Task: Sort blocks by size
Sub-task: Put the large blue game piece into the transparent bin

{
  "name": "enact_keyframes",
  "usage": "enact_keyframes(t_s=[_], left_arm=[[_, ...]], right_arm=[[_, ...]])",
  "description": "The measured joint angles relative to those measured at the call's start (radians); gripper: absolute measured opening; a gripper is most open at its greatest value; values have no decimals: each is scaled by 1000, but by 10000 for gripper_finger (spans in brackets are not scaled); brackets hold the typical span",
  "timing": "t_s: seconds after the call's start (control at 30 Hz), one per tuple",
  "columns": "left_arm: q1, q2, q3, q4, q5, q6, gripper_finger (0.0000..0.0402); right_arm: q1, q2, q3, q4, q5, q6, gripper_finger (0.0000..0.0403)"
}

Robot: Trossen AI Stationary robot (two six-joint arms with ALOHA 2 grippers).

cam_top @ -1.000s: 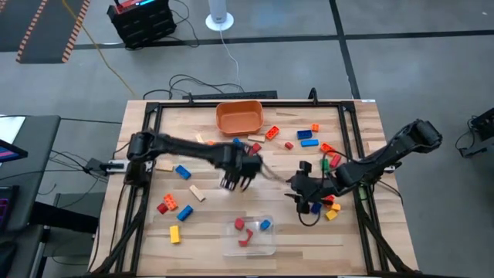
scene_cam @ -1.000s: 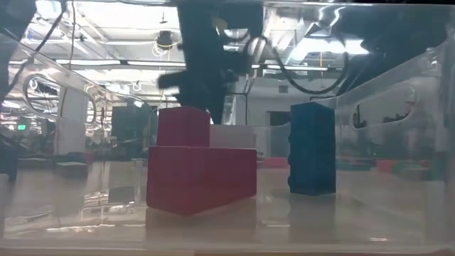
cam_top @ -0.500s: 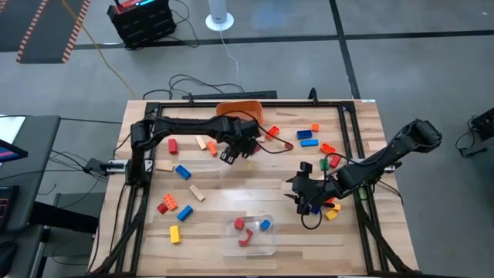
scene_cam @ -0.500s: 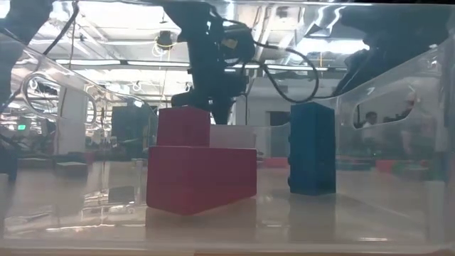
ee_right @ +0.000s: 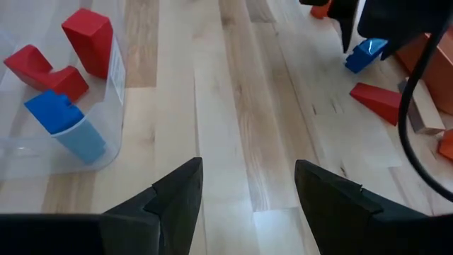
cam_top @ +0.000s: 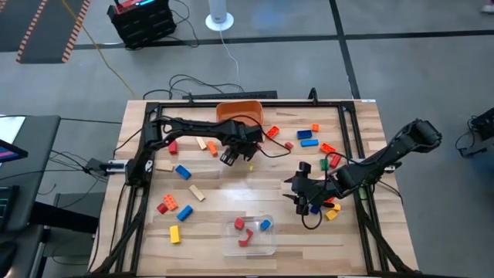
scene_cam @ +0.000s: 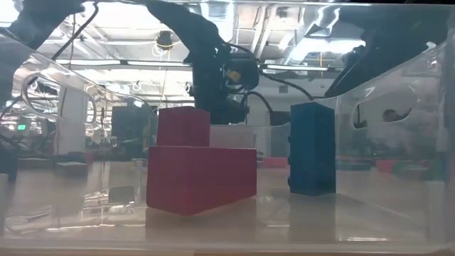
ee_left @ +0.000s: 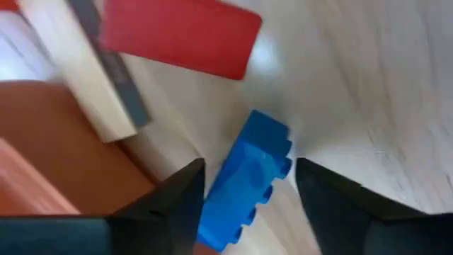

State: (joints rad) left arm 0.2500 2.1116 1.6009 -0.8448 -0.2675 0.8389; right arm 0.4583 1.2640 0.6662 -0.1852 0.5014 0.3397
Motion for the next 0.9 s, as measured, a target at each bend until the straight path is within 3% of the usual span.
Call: enact_keyframes(t_s=[0.13,0.17,0.53,0.77,0.9], left_arm=[[-1,0,0,-13,-60,29,89],[-1,-1,0,-16,-65,31,80],[-46,-32,109,-146,-31,-135,81],[-185,-157,150,-128,252,-322,81],[-320,-176,150,-92,316,-452,81]], right_arm=[[-5,0,0,4,-1,-5,255],[-7,0,0,6,-2,-5,255],[-18,0,0,7,-2,-4,255],[-36,0,0,-18,-2,39,255],[-36,0,0,-29,-2,61,255]])
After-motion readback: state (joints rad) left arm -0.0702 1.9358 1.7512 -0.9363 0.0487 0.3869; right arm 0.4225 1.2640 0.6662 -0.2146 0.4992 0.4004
